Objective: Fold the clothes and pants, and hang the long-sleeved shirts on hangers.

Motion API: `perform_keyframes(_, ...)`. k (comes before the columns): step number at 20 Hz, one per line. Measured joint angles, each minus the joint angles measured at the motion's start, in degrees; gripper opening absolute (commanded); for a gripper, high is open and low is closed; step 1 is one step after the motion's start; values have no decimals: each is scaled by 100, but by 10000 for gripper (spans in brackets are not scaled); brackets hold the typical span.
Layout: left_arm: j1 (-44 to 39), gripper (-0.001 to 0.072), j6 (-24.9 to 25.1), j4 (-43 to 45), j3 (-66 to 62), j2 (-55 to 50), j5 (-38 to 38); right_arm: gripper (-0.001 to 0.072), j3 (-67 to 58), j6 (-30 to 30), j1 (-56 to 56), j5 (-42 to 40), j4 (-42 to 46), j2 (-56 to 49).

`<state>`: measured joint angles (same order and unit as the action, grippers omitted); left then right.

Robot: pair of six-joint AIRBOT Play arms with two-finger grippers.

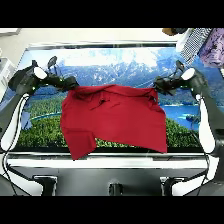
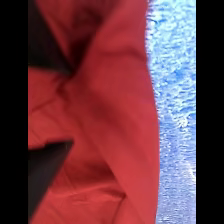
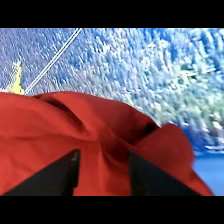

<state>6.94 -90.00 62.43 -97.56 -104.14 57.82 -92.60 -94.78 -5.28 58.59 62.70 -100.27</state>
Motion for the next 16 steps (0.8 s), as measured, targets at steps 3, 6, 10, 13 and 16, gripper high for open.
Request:
perform_keyframes(3,332,552,-2,-39,-103,225,686,378,0,710,-374,671,-28,385)
perform_keyframes(6,719,552,0,-11,-61,553,1469,379,284,1416,-920,1362,-232,957)
perform_keyframes(10,1178,551,151,98,673,1259,2120,379,1698,1989,-1602,1784,-337,2017)
perform_keyframes(13,1458,551,271,118,1683,1969,2258,378,3235,2127,-1893,1856,-39,2833)
perform_keyframes(16,1602,550,328,155,2535,2492,2175,378,4503,2114,-1998,1729,278,3401)
